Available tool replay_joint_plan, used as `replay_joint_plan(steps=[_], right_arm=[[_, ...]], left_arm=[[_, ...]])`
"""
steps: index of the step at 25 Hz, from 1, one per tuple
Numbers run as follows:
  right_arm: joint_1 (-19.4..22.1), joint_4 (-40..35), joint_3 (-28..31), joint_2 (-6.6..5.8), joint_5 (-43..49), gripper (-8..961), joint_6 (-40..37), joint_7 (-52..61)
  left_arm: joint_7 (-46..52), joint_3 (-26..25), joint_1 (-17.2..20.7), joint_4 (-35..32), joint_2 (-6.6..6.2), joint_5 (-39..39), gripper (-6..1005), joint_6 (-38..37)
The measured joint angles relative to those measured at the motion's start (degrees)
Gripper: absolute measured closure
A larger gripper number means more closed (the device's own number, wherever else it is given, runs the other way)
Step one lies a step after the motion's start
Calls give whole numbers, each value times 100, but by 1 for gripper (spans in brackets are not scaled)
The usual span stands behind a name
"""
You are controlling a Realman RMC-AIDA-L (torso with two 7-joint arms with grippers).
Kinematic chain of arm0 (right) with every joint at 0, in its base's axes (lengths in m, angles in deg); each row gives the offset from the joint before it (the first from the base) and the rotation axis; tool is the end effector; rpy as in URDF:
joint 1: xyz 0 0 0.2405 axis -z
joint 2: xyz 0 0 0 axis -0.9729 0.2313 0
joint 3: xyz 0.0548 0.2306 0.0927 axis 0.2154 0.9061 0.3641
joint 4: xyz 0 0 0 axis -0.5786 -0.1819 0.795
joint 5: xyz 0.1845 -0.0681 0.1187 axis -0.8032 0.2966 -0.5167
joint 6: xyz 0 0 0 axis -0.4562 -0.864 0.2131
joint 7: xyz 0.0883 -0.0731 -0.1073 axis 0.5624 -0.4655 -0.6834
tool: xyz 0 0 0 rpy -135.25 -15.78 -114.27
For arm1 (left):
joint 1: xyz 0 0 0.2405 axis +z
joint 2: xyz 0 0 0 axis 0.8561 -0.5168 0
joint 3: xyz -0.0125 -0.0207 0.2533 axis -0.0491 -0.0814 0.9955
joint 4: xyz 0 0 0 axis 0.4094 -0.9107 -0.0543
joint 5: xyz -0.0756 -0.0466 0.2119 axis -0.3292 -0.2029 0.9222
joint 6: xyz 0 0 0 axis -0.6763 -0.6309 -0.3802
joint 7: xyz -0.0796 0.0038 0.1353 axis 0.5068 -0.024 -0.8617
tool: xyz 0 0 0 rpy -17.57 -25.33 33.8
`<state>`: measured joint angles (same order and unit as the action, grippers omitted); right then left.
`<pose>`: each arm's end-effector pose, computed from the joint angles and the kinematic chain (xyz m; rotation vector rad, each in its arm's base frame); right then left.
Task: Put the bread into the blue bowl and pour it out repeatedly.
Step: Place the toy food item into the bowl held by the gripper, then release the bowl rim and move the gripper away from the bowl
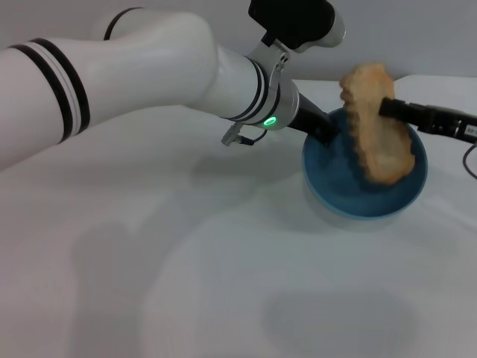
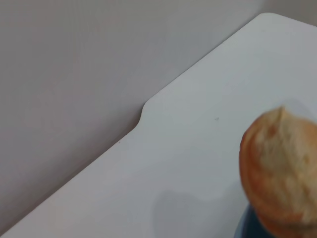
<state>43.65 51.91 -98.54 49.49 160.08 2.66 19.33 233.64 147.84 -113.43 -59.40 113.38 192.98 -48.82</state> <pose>0.2733 0.3958 -0.0045 -2.3157 1.2722 0.8534 -0.1086 0.4337 -0.1556 -2.5630 -0.6584 0.0331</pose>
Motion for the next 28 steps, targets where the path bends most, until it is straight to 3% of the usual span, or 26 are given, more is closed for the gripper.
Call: replay_joint_plan(steps=[4,9,12,20,24,28], right_arm=[[-5,11,-220,0,0,864,148,-7],[4,-31,-229,0,-42,789,100,-10],[53,-134,-193,-1,-102,602,26,-11],[696,-936,-97,-96,-953,595,-117,32],[847,-963,119,-119,-982,591,-102,37],[875,-872,163,-114,-959,587,-26,33]], left_arm=[[3,-16,39,-25,-9,0,1001,-13],[0,-16,38,8,-12,0,1001,-41],[7,-18,48,17,-15,0,1001,-46],[46,21,24,52,-1,-2,1001,-467],[48,394,6,153,20,-335,1001,-456],[40,452,-4,226,19,-421,1001,-404]])
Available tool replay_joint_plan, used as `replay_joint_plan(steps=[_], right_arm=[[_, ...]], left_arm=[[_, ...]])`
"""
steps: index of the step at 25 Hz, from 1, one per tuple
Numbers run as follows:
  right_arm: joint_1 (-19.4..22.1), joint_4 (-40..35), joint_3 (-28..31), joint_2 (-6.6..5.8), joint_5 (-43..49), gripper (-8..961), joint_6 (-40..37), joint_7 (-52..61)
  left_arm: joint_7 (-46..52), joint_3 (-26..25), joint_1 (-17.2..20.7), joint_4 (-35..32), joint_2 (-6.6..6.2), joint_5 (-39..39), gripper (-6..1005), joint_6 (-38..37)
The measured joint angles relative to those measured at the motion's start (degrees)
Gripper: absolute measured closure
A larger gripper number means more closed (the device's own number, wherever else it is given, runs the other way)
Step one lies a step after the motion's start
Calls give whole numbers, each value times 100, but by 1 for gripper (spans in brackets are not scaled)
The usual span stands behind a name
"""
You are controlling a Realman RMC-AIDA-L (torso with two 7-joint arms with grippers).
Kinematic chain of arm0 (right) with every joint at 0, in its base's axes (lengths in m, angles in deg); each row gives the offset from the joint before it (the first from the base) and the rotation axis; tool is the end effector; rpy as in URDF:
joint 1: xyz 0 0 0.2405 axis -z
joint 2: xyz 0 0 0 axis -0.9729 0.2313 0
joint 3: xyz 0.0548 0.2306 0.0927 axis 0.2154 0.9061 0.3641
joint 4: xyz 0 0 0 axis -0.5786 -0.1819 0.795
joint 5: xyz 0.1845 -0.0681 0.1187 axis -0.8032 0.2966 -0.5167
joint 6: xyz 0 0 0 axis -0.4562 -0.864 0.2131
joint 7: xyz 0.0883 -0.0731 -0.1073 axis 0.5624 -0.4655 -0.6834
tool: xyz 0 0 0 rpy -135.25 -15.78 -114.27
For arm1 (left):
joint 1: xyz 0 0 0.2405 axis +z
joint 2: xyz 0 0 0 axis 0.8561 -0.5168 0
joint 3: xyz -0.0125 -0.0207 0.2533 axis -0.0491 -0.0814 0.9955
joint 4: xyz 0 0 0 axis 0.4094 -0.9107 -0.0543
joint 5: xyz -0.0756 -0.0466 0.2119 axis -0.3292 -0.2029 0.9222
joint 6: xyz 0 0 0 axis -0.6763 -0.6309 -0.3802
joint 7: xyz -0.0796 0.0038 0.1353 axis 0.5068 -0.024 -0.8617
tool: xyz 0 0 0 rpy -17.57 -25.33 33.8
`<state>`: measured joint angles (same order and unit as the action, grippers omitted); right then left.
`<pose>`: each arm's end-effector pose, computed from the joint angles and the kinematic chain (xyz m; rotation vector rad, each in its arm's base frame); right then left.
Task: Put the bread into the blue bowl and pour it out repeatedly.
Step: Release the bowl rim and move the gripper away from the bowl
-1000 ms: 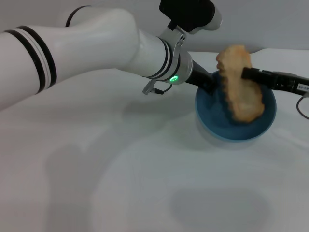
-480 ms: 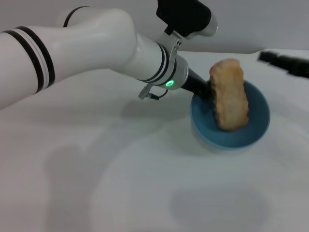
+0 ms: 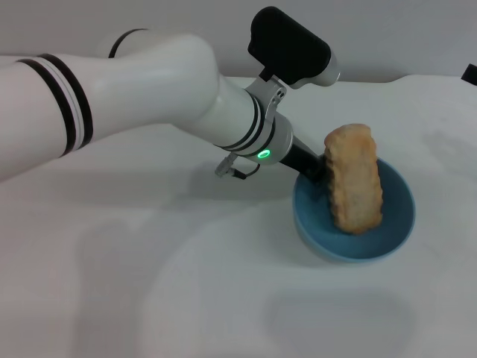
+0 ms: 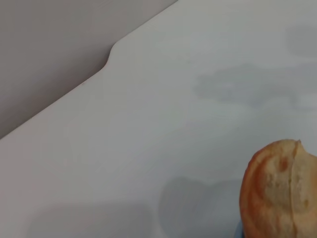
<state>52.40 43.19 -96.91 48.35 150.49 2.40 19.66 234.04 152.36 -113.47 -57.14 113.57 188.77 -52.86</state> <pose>0.3077 0.3815 0.0615 -2.0707 1.2030 0.9800 -0.1294 0.4107 -0.1715 -2.6308 -0.7443 0.1603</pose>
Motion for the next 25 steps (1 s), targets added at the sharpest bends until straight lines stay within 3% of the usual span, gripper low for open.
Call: replay_joint_plan(steps=[25], right_arm=[[5,146,-1,45,-4,564,236,-27]], left_arm=[[-40,441,25,214,7,-167,956,318]])
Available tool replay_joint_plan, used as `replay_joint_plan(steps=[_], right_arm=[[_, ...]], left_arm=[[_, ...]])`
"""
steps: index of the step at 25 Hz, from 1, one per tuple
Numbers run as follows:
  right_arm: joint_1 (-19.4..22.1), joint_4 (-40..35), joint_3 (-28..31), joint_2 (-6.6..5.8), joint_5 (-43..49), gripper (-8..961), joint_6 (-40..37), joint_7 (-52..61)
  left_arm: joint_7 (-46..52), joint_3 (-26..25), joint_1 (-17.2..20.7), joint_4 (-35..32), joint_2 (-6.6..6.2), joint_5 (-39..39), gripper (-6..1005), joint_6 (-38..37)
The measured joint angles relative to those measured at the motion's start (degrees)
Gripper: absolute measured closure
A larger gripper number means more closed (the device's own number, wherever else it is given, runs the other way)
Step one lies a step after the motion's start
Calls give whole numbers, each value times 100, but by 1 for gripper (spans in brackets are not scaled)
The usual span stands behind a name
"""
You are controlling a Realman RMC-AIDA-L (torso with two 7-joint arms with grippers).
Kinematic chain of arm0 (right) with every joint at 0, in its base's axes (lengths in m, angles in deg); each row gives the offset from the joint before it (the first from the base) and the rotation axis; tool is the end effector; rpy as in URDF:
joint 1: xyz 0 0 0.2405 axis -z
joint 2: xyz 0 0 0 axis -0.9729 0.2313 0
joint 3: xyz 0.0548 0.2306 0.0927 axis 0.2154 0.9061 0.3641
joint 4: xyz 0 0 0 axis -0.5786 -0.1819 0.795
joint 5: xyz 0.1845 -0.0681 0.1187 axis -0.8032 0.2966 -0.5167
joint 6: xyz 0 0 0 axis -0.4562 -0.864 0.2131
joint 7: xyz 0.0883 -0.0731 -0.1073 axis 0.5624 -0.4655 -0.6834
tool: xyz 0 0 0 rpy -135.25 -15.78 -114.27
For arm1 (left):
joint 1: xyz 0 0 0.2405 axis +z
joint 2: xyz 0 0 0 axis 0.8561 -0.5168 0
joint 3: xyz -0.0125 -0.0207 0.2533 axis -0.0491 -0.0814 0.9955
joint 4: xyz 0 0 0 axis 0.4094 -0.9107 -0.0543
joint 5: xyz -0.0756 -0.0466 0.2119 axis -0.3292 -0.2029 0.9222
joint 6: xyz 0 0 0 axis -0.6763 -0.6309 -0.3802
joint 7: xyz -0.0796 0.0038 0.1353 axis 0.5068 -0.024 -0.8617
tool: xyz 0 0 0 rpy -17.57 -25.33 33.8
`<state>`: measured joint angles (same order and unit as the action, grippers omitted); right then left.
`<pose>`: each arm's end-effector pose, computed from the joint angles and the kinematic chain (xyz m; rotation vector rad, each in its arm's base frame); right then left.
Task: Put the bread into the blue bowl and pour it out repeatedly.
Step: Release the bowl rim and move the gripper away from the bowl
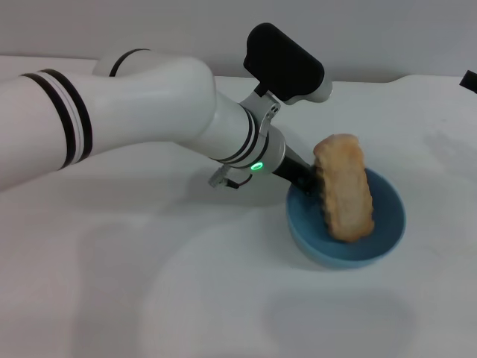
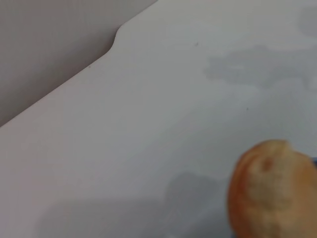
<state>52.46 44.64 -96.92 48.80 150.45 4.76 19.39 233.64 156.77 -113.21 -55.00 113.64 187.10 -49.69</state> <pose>0.3148 0.3817 0.0541 -2.0305 1.2402 0.9671 -0.1450 0.4060 -0.1784 -2.6208 -0.7158 0.1973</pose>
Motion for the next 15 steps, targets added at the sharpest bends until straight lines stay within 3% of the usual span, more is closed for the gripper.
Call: replay_joint_plan(steps=[15], right_arm=[[10,97,0,-2,17,550,85,-16]], left_arm=[[135,-84,86,-17,-33,0,914,43]])
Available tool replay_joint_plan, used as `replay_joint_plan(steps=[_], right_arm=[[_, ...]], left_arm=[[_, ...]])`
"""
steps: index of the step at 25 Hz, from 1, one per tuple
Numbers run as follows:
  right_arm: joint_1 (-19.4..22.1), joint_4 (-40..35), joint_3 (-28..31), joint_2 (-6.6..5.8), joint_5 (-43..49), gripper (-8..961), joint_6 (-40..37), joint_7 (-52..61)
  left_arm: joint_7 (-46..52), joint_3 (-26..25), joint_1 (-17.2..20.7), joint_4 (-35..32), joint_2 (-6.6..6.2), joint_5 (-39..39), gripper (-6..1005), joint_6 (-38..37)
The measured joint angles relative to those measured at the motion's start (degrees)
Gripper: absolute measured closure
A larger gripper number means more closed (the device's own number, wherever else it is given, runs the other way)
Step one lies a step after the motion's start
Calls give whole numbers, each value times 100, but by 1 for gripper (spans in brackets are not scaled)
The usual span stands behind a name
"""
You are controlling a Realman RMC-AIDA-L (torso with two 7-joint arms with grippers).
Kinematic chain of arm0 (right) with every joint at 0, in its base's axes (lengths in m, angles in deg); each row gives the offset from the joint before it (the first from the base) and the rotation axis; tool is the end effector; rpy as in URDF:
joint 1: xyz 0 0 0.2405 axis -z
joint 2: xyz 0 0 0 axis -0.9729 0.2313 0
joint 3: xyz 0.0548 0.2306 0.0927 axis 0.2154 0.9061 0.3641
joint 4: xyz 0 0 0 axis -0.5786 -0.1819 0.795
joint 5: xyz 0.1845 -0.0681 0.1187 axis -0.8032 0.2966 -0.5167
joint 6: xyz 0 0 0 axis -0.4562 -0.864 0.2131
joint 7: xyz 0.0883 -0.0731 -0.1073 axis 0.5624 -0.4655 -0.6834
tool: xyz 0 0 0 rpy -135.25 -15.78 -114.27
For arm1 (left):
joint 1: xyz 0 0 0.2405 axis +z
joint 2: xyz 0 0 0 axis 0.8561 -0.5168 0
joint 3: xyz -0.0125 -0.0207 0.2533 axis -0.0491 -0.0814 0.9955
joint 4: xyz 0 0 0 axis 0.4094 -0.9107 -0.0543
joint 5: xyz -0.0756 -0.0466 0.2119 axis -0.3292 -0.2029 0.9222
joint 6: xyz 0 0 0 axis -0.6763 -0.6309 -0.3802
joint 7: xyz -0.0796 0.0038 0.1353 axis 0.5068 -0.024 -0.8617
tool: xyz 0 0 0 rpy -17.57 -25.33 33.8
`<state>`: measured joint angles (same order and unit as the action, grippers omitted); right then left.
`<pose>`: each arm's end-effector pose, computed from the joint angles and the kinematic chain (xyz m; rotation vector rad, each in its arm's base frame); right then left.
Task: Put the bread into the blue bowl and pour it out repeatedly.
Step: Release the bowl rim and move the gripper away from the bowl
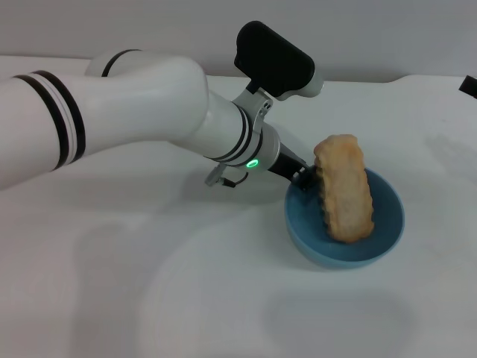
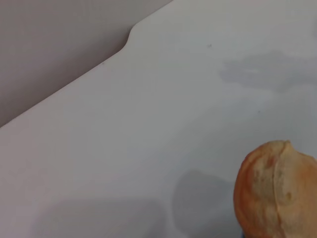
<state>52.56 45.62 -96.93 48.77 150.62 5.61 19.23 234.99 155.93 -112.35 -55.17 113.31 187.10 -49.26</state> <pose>0.3197 0.3805 0.0507 -2.0162 1.2613 0.9555 -0.1494 0.4087 -0.1743 -2.5921 -0.7711 0.1722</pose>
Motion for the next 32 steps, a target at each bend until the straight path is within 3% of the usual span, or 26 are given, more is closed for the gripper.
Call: replay_joint_plan(steps=[9,14,25,30,32], right_arm=[[49,-3,0,-8,4,542,64,-2],[116,-3,0,-17,-1,537,69,-2],[139,-5,5,-34,-26,527,68,-69],[140,-2,9,-35,-27,523,106,-77],[139,-2,12,-21,-28,521,171,-179]], left_arm=[[7,-278,35,-30,-23,35,683,2],[7,-507,105,-175,-49,45,488,-14],[-27,-768,108,-202,-72,62,422,-43],[-10,-997,143,-157,-81,190,238,120],[-6,-1099,175,-158,-73,291,238,210]])
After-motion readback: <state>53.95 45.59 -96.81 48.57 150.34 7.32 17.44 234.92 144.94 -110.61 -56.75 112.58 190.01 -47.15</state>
